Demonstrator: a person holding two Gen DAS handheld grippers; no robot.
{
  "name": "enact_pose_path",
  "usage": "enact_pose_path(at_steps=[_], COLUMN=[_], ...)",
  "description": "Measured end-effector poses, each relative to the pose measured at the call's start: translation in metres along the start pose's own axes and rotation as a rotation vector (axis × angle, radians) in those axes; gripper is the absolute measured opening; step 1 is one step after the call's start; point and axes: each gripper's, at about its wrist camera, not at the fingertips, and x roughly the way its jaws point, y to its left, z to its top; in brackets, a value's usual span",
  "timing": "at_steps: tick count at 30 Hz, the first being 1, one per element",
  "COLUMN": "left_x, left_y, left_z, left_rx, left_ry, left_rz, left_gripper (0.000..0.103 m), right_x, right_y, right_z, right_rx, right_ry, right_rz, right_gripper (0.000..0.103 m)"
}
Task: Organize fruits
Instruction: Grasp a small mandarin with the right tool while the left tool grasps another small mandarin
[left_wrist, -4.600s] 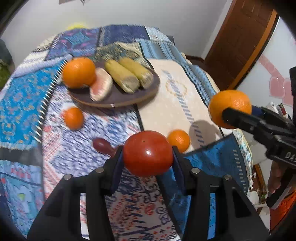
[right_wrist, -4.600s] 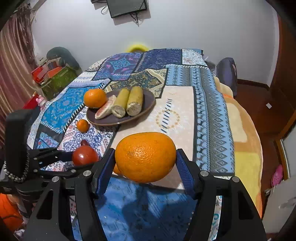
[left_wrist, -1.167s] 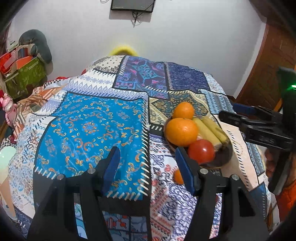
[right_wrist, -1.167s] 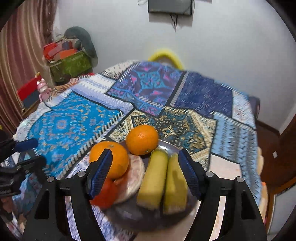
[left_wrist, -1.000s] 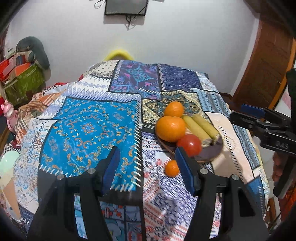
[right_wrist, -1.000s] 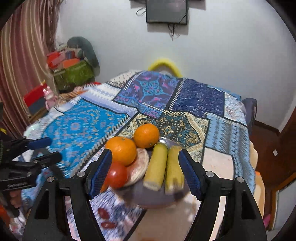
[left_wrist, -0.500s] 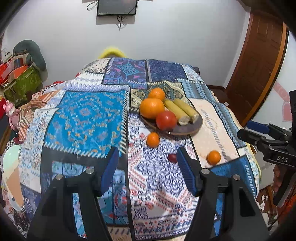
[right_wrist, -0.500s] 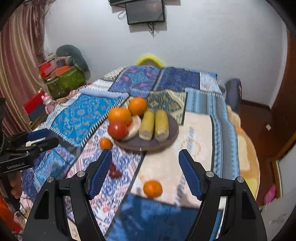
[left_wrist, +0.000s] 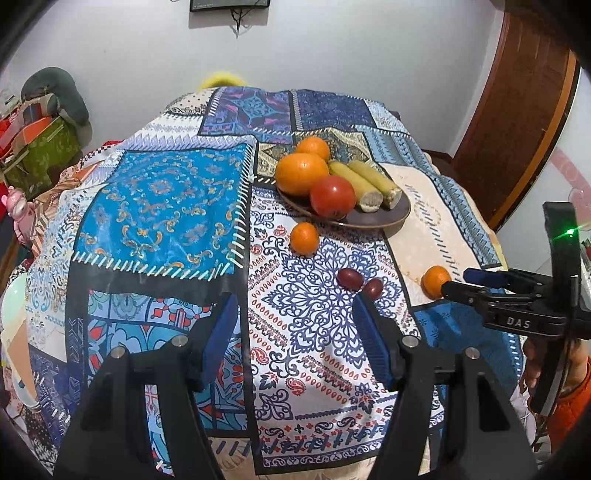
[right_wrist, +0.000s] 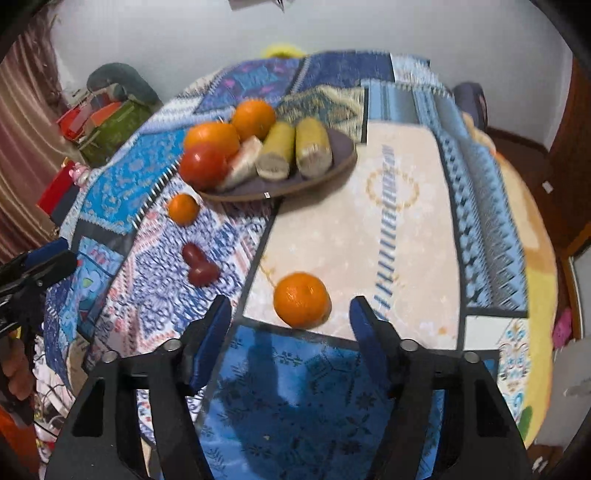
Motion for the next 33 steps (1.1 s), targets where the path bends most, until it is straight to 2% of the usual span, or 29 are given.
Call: enact_pose_path(at_steps=[7, 9, 19, 27, 33], left_x=[0.017, 0.022, 0.051, 0.089, 0.115], left_y=[0.001, 0.001, 0.004, -0.002, 0.003], left_z=[0.002, 0.003, 0.021, 0.038, 0.046], left_rx=[-0.004, 0.002, -0.008, 0.011, -0.015], left_ry=[0.026, 0.03, 0.045, 0.08, 0.11], left_rz=[-0.002, 0.0, -0.004, -0.015, -0.028], left_gripper=[0.064, 0.064, 0.064, 0.047, 0.045], right_x=[0.021, 0.024, 0.01, -0.005, -0.003], right_y=[-0.004, -0.004, -0.009, -0.007, -0.006], right_z=[-0.003, -0.004, 0.011, 0.03, 0.041], right_rx=[0.007, 0.0, 0.013, -0.014, -0.031], right_ry=[0.047, 0.043, -0.039, -0.128, -0.147], right_rz=[0.02, 0.002, 0.028, 0.025, 0.03], right_gripper=[0.04, 0.036, 0.035, 0.035, 0.035])
